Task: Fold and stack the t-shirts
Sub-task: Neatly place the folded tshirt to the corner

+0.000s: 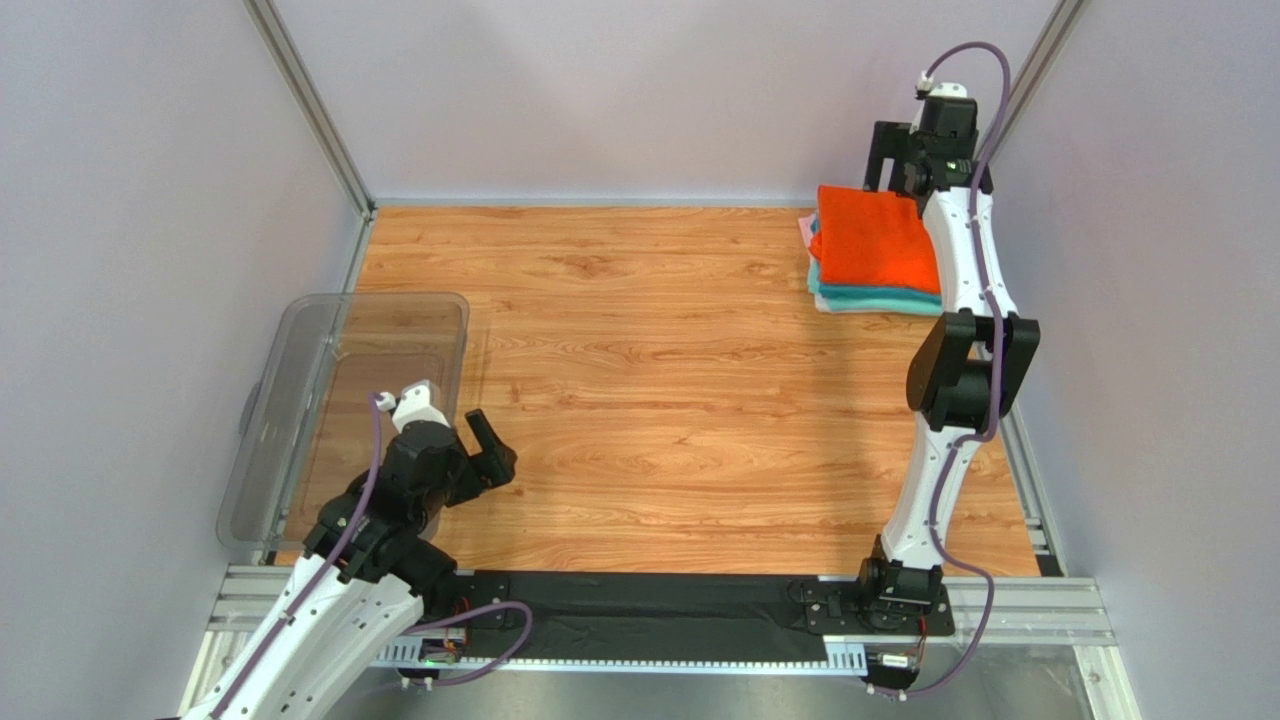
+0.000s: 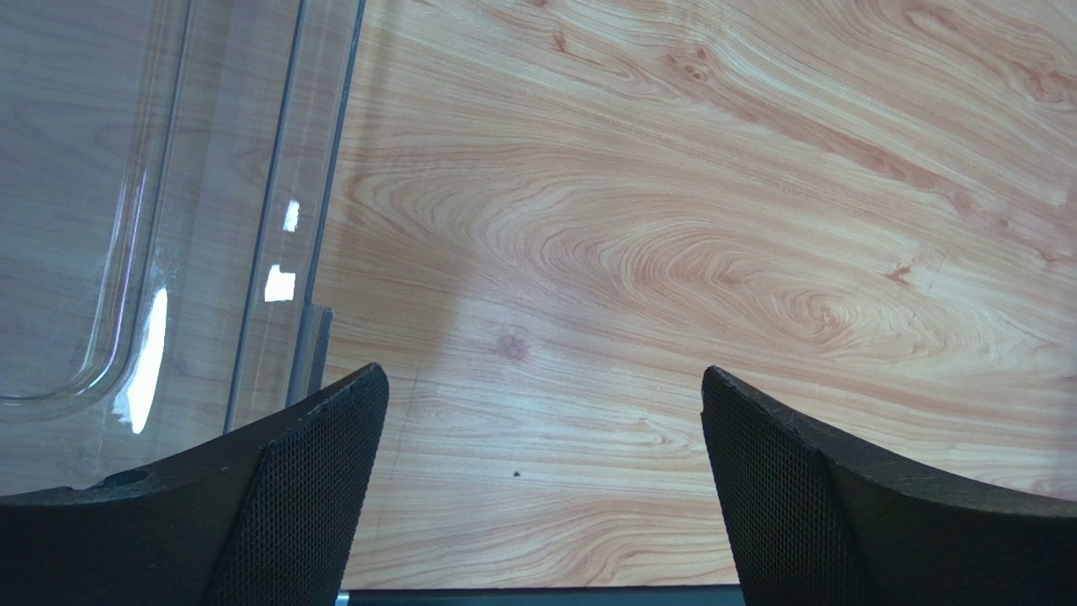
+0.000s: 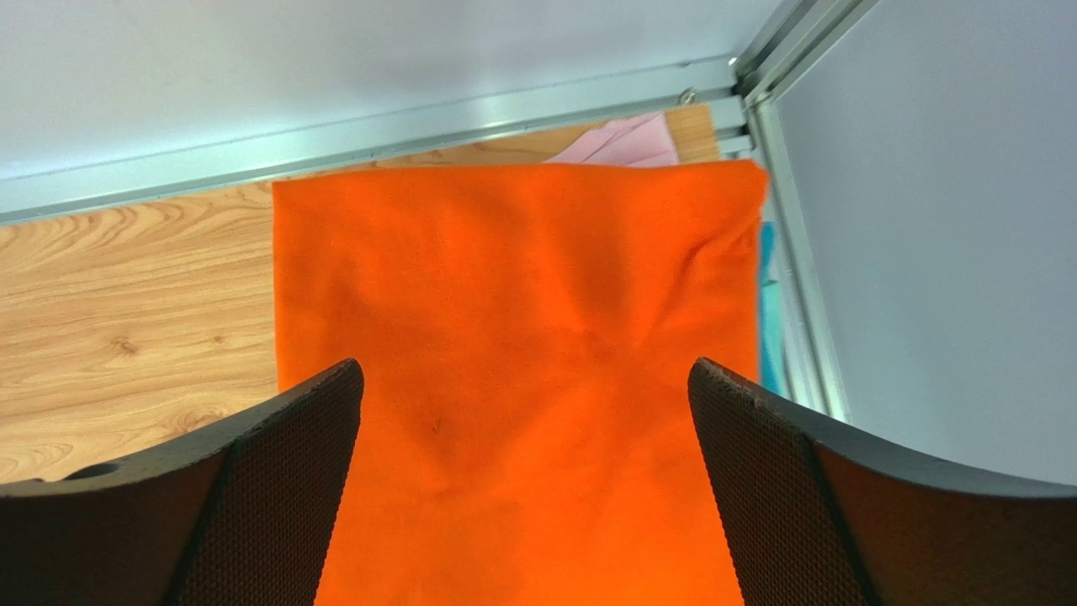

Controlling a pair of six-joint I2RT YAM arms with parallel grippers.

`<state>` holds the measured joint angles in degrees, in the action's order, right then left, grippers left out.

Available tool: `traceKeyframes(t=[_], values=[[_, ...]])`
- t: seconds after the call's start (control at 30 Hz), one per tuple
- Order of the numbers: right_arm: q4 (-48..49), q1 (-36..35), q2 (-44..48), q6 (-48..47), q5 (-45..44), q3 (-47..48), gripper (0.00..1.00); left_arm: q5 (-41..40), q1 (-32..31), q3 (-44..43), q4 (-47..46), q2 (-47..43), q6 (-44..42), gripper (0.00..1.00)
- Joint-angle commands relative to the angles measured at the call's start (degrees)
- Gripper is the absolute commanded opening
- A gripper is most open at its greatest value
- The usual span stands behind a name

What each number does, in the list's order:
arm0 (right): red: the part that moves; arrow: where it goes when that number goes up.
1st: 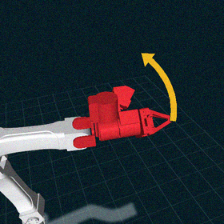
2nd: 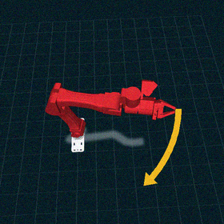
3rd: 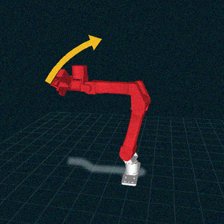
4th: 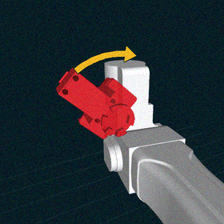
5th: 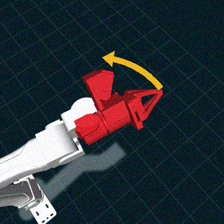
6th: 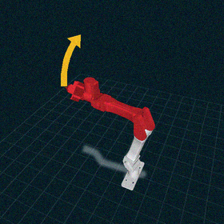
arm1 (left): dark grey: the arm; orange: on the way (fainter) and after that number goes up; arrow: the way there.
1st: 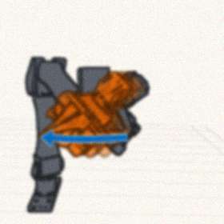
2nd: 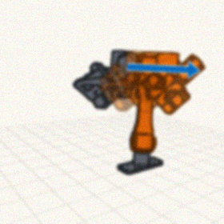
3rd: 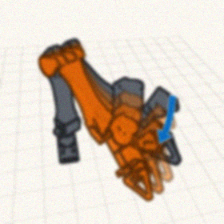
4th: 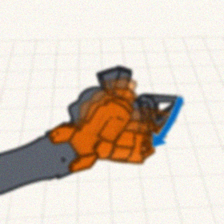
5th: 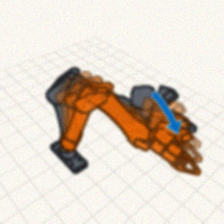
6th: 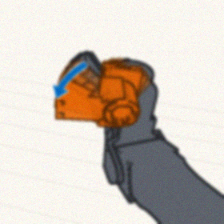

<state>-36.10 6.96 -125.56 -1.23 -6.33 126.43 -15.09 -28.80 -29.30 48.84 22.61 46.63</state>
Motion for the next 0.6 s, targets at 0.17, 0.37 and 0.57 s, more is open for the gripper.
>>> traceKeyframes(t=[0.17, 0.37, 0.57], values=[[-0.5, 3.4, -8.8, 3.3, 4.7, 4.2, 1.00, -0.6, -0.1, -1.7, -0.2, 0.8, 0.7, 1.00], [-0.5, 5.1, -13.4, 2.1, 4.5, 4.3, 1.00, -1.0, 0.0, -2.0, 0.2, 2.3, 0.7, 1.00], [-0.6, 5.3, -13.8, 1.5, 4.7, 4.4, 1.00, -1.4, -0.1, -2.3, 0.6, 2.8, 0.9, 1.00]])
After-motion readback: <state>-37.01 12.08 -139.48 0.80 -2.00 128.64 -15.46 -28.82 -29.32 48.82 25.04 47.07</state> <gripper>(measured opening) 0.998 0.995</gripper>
